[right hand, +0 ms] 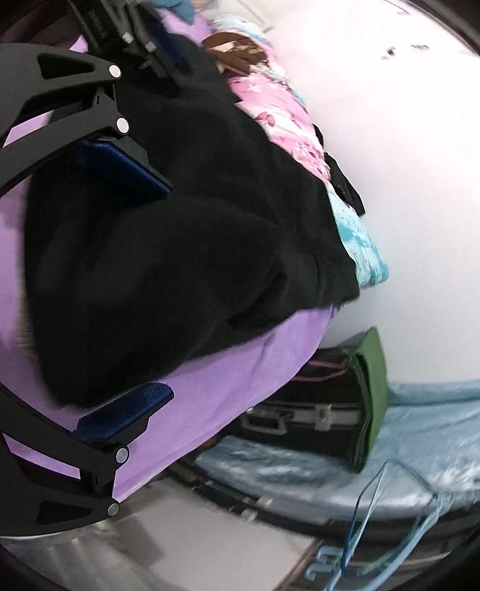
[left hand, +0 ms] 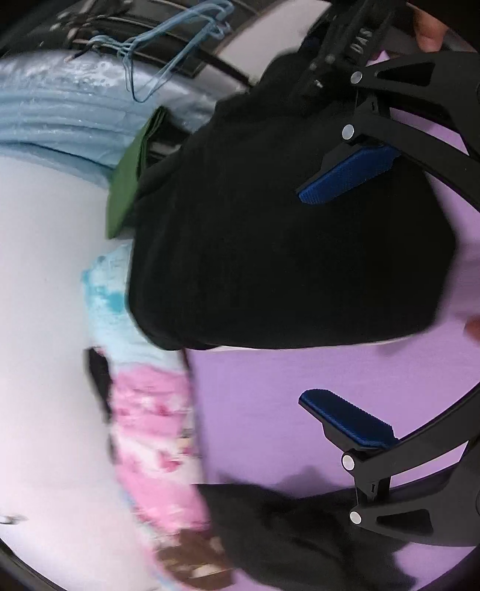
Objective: Fold large clothes
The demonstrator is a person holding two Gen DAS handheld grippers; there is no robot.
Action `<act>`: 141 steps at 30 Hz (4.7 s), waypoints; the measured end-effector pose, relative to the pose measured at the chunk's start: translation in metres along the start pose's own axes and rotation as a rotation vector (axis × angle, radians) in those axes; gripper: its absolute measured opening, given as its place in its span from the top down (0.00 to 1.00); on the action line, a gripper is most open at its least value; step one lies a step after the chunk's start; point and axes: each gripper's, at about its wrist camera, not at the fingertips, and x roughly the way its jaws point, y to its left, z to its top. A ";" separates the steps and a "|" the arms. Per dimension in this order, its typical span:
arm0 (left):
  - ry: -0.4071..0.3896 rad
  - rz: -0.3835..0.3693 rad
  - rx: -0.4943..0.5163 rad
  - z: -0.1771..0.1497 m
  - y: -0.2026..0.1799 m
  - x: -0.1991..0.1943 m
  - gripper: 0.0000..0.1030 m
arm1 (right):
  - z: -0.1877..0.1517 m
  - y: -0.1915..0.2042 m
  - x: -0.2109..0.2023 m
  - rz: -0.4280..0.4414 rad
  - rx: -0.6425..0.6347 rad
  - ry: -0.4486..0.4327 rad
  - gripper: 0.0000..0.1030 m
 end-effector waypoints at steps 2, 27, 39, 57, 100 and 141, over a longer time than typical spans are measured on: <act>-0.017 -0.016 0.012 -0.001 0.002 -0.033 0.06 | 0.000 0.004 -0.040 0.005 -0.015 -0.033 0.05; -0.161 0.035 -0.018 -0.156 0.017 -0.434 0.06 | -0.169 0.057 -0.429 0.020 -0.053 -0.155 0.05; -0.144 0.017 0.018 -0.225 -0.026 -0.512 0.06 | -0.246 0.076 -0.499 0.036 -0.137 -0.147 0.05; -0.151 0.017 0.039 -0.255 -0.033 -0.540 0.06 | -0.264 0.087 -0.539 0.039 -0.177 -0.180 0.05; -0.114 -0.006 0.052 -0.253 -0.041 -0.537 0.06 | -0.260 0.083 -0.547 0.028 -0.165 -0.200 0.05; -0.130 0.013 0.048 -0.258 -0.036 -0.539 0.06 | -0.254 0.085 -0.550 0.029 -0.160 -0.205 0.05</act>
